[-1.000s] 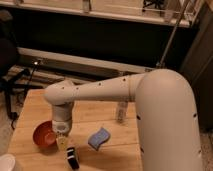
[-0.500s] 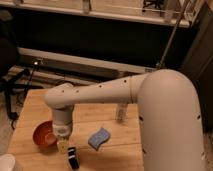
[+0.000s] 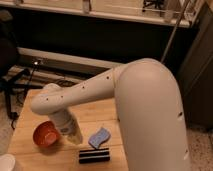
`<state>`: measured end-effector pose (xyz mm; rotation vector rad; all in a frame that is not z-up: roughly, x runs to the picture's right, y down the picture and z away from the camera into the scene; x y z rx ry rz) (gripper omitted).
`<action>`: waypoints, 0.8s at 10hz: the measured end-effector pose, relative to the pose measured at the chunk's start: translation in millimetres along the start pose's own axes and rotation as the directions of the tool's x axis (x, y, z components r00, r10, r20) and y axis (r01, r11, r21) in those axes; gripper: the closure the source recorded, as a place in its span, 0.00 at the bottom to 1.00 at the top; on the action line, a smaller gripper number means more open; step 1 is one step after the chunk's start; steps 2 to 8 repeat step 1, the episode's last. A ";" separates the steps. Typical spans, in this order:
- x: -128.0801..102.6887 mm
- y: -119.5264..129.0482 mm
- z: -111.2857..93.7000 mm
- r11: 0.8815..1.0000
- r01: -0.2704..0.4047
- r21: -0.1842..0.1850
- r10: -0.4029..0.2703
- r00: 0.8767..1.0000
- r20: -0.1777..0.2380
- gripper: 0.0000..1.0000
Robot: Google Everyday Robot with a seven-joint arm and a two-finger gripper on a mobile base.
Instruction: Knock the eraser over
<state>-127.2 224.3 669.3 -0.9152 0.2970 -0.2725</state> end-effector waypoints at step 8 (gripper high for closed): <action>1.3 -5.4 -4.3 0.999 -0.025 0.030 0.026 1.000 -0.015 0.97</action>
